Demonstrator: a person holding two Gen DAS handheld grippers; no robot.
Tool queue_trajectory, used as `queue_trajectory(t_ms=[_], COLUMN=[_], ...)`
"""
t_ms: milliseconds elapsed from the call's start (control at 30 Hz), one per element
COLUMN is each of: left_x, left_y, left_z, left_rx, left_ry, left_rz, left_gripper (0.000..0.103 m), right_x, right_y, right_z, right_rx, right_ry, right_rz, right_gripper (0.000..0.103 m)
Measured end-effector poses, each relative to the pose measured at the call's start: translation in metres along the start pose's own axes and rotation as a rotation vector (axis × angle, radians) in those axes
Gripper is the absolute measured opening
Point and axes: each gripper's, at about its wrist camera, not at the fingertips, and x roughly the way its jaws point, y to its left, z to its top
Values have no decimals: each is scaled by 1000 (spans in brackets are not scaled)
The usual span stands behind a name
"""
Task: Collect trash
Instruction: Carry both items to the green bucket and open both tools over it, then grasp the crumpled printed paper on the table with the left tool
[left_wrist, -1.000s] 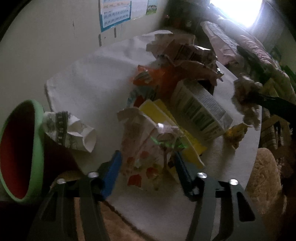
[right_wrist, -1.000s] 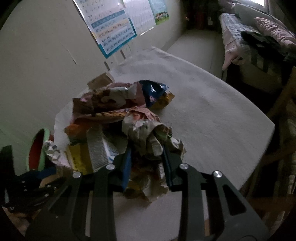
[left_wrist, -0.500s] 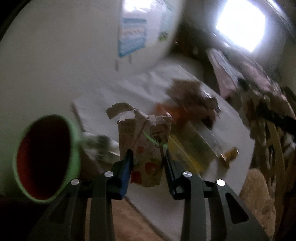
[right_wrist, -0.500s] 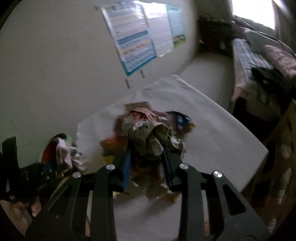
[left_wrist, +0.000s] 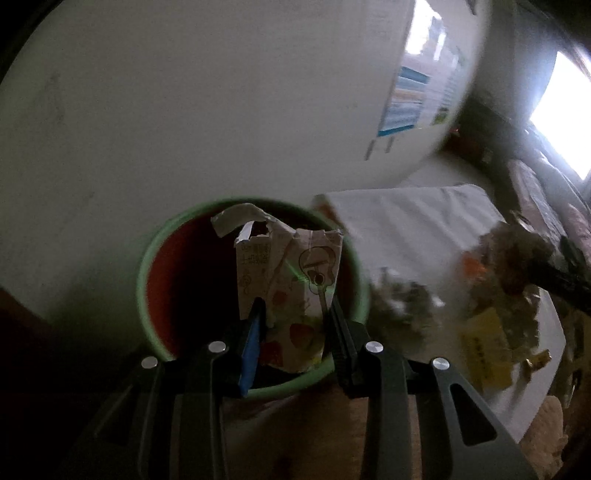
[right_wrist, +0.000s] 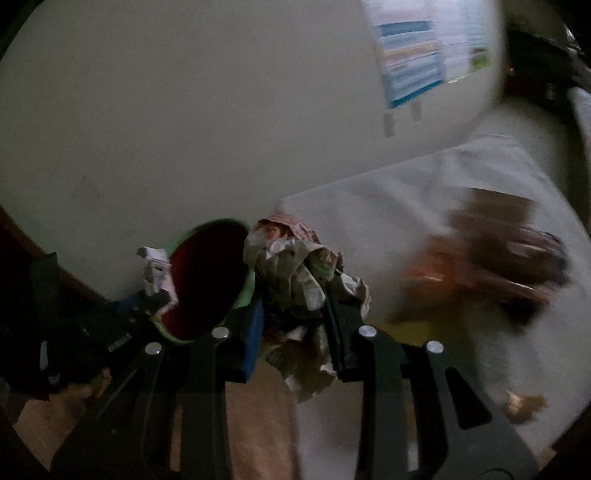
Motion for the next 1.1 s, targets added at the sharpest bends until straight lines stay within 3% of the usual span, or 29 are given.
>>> queue_trajectory(t_ms=[200,300,367,400,933,1000,1033,1100], left_x=[4,7,9,11,49,48,46,41], left_y=[24,34,38,39,43,42,42,44], left_z=[0,2,5,6,16,17,17,17], left_rx=[-40,-63,-69,-70,-74,-74,-77,-90], left_ry=[-1,-5,-7,-8,26,23,17,-2], left_rz=[23,22,18,17,21,31,43,54], left_gripper=[31,31,31,31,33,42,56,60], right_x=[70,85,91,91,29,27,26,26], right_y=[60,76,83,85,51,46,45,45], right_z=[26,31,35,37,-9,-10,-11,-11], right_rx=[-72,-85,-89,-84,-18,-8,-5,-2], right_ry=[91,104,100,93,62,62,62,61], right_rz=[93,105,102,104,-9,-12,-10,-7], right_gripper=[35,49,70,73,77,77,77,77])
